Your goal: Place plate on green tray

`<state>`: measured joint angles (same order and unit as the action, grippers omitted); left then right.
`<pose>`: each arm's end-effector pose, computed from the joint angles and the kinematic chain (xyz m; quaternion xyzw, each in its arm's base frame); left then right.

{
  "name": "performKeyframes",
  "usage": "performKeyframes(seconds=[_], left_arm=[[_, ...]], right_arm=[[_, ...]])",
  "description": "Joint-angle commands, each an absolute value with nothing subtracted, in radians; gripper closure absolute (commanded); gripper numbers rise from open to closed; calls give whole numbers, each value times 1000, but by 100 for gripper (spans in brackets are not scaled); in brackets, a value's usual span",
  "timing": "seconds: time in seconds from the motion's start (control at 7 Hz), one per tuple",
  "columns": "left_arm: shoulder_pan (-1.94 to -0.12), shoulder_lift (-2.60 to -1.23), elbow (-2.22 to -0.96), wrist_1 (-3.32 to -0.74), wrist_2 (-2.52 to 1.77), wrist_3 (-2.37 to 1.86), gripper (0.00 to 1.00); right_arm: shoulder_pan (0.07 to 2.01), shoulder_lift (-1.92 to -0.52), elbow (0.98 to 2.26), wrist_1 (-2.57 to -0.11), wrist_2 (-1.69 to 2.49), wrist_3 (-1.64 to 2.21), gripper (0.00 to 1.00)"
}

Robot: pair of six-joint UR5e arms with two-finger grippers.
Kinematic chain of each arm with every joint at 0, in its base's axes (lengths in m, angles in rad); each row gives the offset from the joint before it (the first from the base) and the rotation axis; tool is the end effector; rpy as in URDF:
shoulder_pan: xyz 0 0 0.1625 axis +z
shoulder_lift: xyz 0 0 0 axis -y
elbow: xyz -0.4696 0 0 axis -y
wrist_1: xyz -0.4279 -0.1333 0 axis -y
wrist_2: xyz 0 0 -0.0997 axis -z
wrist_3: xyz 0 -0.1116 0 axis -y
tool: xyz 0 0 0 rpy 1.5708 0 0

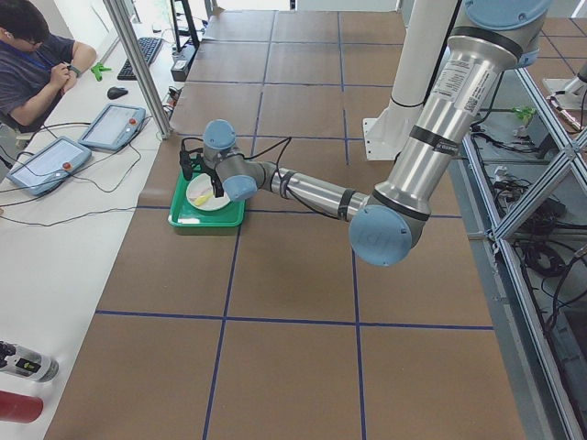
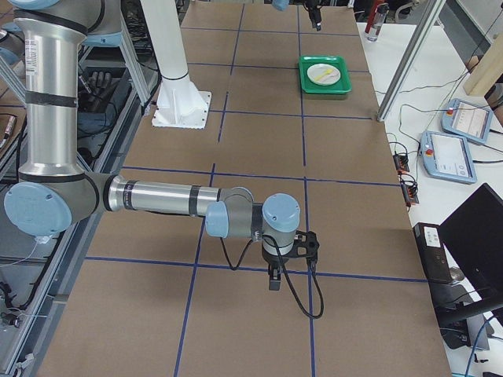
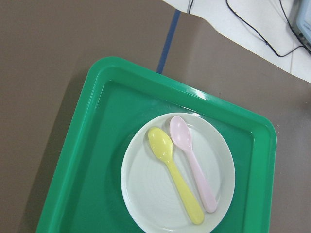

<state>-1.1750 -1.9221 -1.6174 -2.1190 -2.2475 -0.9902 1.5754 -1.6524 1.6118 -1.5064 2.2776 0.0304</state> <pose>0.2056 -0.6564 0.4076 0.1419 0.5019 -0.1013 0.8472 0.0631 -0.4907 0.7304 0.0067 -0.3462 0.0123 0.9381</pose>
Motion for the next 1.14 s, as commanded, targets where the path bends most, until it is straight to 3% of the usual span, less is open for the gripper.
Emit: performKeyframes(seconds=[0.0, 0.43, 1.0], left_arm=[[-1247, -1879, -1713, -1923, -2244, -516, 0], [-1378, -1871, -1698, -1646, -2243, -89, 0], [-1534, -1559, -1712, -1608, -2260, 130, 0]], right_arm=[[1575, -1652, 1612, -1506, 2278, 31, 0], [1575, -1652, 1611, -1506, 2278, 31, 0], [1575, -1652, 1611, -1506, 2278, 29, 0]])
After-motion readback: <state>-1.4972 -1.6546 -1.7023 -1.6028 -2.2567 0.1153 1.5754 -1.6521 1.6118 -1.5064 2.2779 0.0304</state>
